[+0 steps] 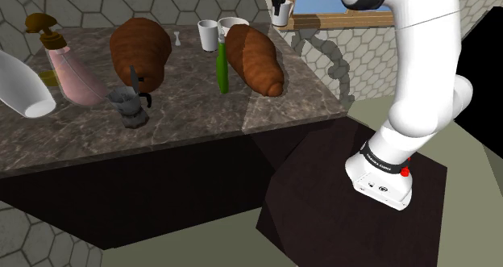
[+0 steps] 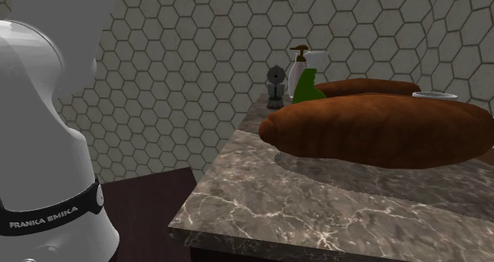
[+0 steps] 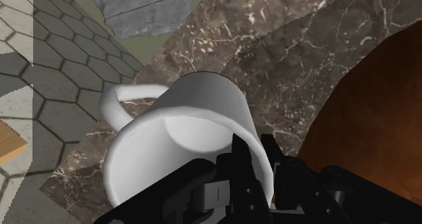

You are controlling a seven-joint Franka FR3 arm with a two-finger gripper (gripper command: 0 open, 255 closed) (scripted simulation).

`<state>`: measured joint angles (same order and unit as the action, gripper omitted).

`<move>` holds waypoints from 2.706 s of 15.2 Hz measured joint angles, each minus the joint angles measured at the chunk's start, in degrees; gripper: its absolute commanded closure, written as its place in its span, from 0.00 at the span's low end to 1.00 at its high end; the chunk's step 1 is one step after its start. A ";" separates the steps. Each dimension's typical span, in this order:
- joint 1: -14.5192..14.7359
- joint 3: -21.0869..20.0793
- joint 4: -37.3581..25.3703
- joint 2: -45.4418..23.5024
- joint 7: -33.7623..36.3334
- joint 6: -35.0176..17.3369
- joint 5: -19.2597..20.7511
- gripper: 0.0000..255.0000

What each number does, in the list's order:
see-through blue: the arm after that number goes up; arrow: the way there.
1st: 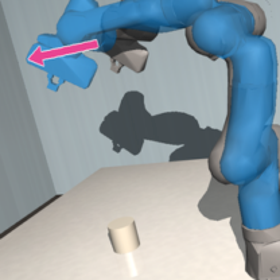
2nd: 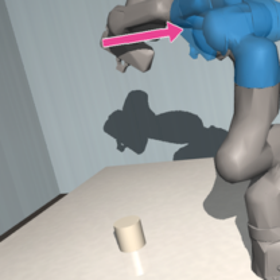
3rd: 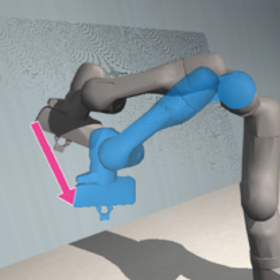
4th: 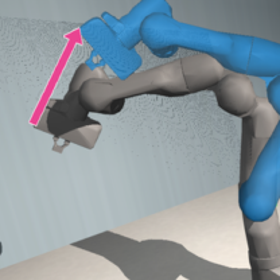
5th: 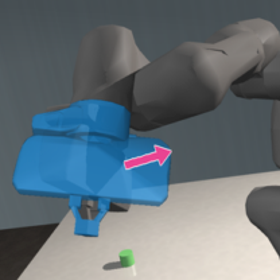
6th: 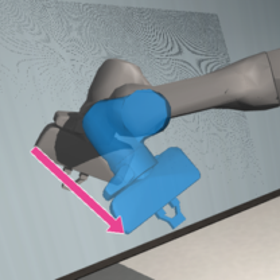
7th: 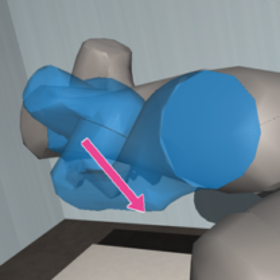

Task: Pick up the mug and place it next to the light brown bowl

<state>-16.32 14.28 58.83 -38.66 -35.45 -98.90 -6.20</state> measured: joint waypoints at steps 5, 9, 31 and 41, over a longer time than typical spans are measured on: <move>0.62 -0.04 4.68 0.50 0.12 -4.14 0.06 1.00; 0.67 -0.07 7.39 0.30 -0.09 -7.04 -0.04 1.00; 1.10 -0.36 13.55 -1.10 -0.13 -14.59 -0.40 0.00; 1.14 -0.10 9.33 0.76 0.20 -8.58 0.04 0.00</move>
<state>-15.18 14.18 68.16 -37.91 -35.25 -107.48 -6.16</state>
